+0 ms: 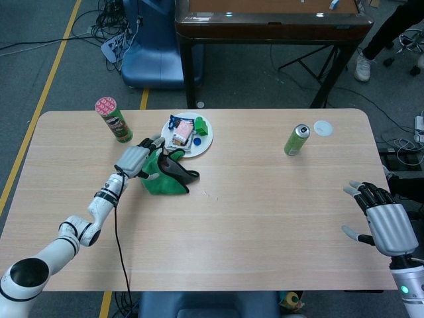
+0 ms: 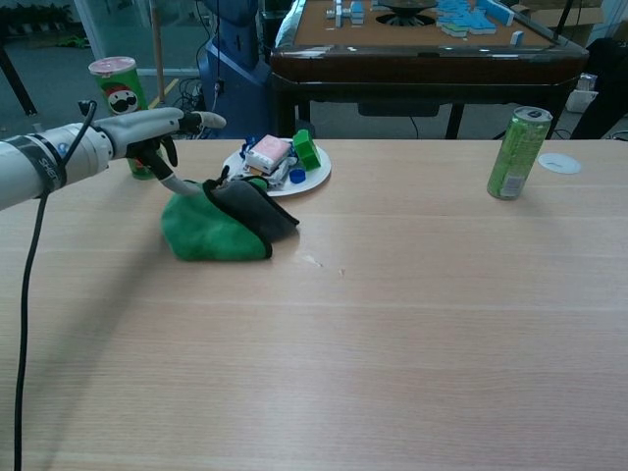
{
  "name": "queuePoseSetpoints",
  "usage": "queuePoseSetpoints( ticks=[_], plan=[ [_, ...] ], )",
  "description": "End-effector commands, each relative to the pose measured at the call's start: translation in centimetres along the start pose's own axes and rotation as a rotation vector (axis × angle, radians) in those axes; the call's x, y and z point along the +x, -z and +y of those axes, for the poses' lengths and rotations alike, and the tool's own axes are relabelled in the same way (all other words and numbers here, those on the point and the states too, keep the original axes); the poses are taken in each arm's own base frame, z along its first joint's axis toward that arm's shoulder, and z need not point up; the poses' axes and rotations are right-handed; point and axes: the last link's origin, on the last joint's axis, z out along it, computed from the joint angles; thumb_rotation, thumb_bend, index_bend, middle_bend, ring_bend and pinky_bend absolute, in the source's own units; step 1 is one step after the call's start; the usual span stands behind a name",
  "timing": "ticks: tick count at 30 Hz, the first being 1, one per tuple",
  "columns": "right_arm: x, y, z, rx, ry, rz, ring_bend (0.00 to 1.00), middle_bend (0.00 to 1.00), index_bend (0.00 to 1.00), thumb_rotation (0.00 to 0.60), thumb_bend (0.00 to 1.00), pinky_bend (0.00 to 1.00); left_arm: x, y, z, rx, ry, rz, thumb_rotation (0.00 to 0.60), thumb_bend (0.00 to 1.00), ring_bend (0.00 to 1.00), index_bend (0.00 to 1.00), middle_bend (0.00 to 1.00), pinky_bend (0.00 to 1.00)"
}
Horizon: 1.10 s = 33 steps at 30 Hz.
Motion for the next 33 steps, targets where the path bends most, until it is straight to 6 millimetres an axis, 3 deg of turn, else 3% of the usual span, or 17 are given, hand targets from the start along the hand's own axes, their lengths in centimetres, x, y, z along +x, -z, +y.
queuePoseSetpoints(
  ticks=[1, 16, 27, 33],
  plan=[
    [-0.1, -0.1, 0.0, 0.004, -0.002, -0.001, 0.17, 0.21, 0.23, 0.6, 0.17, 0.24, 0.7, 1.2, -0.8, 0.006, -0.002, 0.023, 0.6, 0.18, 0.07, 0.01, 0.0, 0.33],
    [-0.4, -0.7, -0.2, 0.023, -0.008, -0.014, 0.17, 0.21, 0.23, 0.6, 0.17, 0.24, 3.1, 8.1, -4.7, 0.069, -0.009, 0.106, 0.6, 0.18, 0.09, 0.09, 0.01, 0.33],
    [-0.7, -1.5, -0.3, 0.049, -0.01, -0.031, 0.16, 0.23, 0.23, 0.6, 0.17, 0.24, 4.1, 17.7, -7.3, 0.218, -0.051, 0.125, 0.6, 0.18, 0.1, 0.12, 0.04, 0.33],
    [-0.8, -1.8, -0.6, 0.08, -0.02, -0.038, 0.17, 0.23, 0.23, 0.6, 0.17, 0.24, 4.3, 22.6, -7.4, 0.297, -0.054, 0.194, 0.6, 0.18, 0.1, 0.12, 0.05, 0.33]
  ],
)
